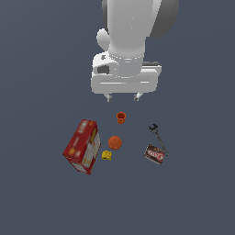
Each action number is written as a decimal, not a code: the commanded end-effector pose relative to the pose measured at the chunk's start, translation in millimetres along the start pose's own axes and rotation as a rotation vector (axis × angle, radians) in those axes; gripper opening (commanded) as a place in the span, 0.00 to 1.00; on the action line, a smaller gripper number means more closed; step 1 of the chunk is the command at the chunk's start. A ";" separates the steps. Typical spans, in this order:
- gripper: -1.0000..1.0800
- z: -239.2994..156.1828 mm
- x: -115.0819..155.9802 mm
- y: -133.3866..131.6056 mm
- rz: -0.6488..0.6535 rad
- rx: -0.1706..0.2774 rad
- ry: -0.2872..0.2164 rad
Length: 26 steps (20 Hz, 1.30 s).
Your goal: Pick up a designated object from a clutter of objects.
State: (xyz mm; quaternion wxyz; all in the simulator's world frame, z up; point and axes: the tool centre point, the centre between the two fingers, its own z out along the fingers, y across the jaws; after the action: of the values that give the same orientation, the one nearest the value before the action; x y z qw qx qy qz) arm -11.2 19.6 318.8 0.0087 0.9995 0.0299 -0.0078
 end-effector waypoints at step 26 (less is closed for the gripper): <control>0.96 7.1 10.5 10.1 -0.128 -0.019 0.017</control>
State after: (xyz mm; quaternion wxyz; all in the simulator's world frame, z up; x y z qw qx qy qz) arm -1.7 10.7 316.6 0.0176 0.9963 0.0837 0.0007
